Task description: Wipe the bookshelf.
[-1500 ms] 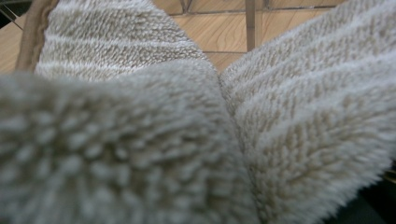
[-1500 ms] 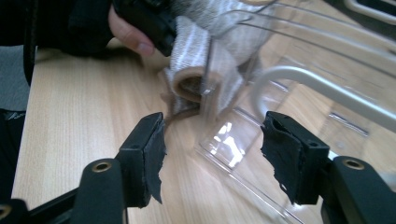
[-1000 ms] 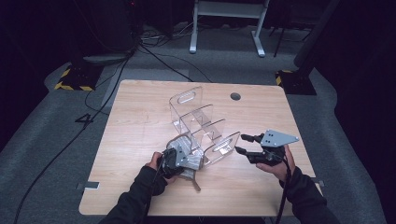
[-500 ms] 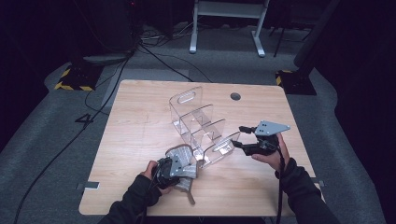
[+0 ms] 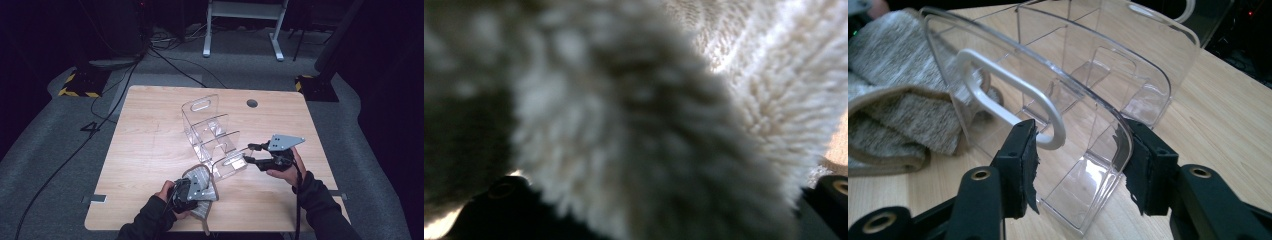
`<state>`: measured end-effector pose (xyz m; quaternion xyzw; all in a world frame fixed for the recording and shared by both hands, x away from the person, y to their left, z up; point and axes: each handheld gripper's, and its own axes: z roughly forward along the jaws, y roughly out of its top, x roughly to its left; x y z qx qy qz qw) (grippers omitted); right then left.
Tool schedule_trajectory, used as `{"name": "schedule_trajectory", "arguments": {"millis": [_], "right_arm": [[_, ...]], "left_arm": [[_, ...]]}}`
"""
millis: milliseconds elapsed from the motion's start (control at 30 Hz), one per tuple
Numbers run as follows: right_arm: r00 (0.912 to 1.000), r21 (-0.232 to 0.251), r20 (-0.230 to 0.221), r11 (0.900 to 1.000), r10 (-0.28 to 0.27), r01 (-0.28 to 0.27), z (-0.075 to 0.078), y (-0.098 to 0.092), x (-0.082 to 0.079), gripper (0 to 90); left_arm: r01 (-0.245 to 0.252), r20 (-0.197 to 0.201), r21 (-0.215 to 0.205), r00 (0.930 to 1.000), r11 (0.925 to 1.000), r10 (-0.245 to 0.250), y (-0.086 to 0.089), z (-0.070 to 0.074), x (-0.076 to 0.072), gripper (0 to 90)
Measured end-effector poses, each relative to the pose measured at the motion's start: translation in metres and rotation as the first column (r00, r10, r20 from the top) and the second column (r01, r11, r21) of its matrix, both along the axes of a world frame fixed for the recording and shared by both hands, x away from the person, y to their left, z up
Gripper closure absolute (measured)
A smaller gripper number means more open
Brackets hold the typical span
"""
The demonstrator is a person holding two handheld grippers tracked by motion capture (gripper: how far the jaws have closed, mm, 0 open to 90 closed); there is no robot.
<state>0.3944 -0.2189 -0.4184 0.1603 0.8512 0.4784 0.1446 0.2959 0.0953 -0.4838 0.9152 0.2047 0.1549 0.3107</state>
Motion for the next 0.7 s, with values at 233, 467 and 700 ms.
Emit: {"name": "schedule_trajectory", "arguments": {"millis": [233, 467, 700], "right_arm": [[0.9961, 0.014, 0.014, 0.996, 0.087, -0.087, -0.002, 0.009, -0.014, 61.4], [0.9911, -0.005, 0.022, 0.991, 0.132, -0.131, -0.001, 0.024, -0.019, 61.0], [0.9891, 0.005, 0.01, 0.989, 0.147, -0.147, -0.003, 0.035, -0.015, 67.1]], "left_arm": [[-0.058, 0.003, 0.001, 0.9983, 0.9983, 0.058, 0.01, -0.002, 0.005, 63.9], [-0.094, -0.002, -0.016, 0.9956, 0.9955, 0.094, 0.018, -0.003, 0.005, 63.7], [-0.103, 0.008, -0.019, 0.9946, 0.9945, 0.103, 0.019, -0.004, 0.0, 66.0]]}}
